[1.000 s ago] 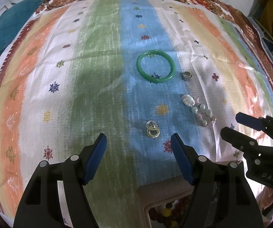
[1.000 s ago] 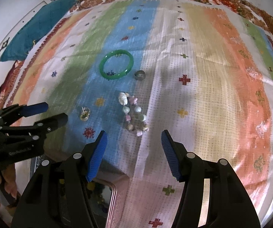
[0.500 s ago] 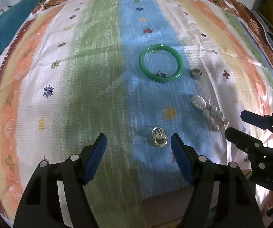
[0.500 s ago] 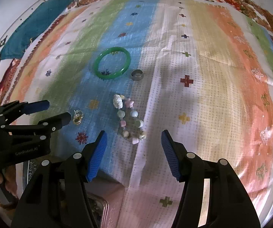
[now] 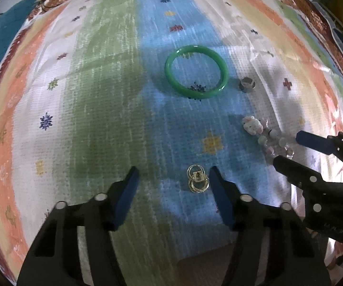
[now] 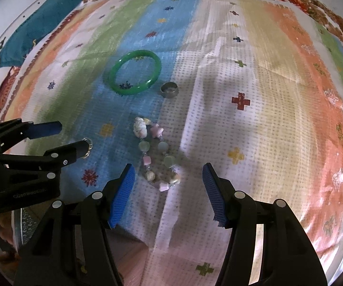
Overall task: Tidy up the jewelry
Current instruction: 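Move both open tools forward toward the small charm and pearl bracelet, then grasp the small silver charm with the left tool while the right tool grasps the pearl bracelet, then lift both held items and carry them back over the tin box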
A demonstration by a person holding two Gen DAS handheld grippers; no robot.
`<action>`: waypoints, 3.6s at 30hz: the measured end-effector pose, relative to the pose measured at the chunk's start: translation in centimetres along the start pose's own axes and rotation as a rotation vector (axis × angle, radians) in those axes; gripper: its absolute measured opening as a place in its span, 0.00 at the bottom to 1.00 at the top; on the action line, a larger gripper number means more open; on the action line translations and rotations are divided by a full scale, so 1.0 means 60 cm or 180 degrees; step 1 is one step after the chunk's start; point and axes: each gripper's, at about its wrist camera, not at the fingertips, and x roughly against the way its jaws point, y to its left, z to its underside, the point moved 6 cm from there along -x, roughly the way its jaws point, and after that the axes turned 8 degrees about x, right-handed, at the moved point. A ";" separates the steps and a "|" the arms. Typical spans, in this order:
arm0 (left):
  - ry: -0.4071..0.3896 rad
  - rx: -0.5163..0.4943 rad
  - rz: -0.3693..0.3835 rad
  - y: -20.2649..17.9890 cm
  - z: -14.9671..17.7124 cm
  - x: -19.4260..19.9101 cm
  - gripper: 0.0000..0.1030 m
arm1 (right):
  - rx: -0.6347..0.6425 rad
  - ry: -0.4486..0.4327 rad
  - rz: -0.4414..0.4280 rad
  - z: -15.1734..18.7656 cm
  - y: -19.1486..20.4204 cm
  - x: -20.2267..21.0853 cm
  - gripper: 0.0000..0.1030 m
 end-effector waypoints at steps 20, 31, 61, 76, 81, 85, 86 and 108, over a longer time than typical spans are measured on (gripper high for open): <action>0.0061 -0.0289 -0.0023 -0.028 0.008 -0.013 0.18 | 0.0159 0.0050 0.0003 -0.001 0.015 -0.007 0.30; 0.0033 -0.0312 -0.0015 -0.025 0.013 -0.007 0.15 | 0.0087 0.0034 -0.0088 0.002 0.006 -0.001 0.17; -0.0233 -0.0170 0.0038 -0.006 0.035 0.073 0.15 | -0.0079 -0.0073 -0.0023 0.012 -0.007 0.042 0.10; -0.0210 -0.0268 0.0019 -0.006 0.032 0.056 0.15 | -0.0012 0.0021 -0.0017 0.005 -0.005 0.000 0.33; -0.0205 -0.0333 -0.0041 -0.012 0.033 0.048 0.15 | 0.0014 0.0036 -0.0079 0.007 0.002 -0.005 0.28; -0.0183 -0.0355 -0.0044 -0.014 0.036 0.044 0.15 | 0.0011 0.0041 -0.0133 0.007 0.008 -0.006 0.17; -0.0186 -0.0353 -0.0042 -0.013 0.035 0.045 0.15 | -0.0022 0.0028 -0.0151 0.007 0.006 -0.005 0.15; -0.0469 -0.0127 0.0070 -0.010 0.030 0.116 0.15 | 0.0050 -0.0284 -0.0072 0.008 0.017 0.085 0.09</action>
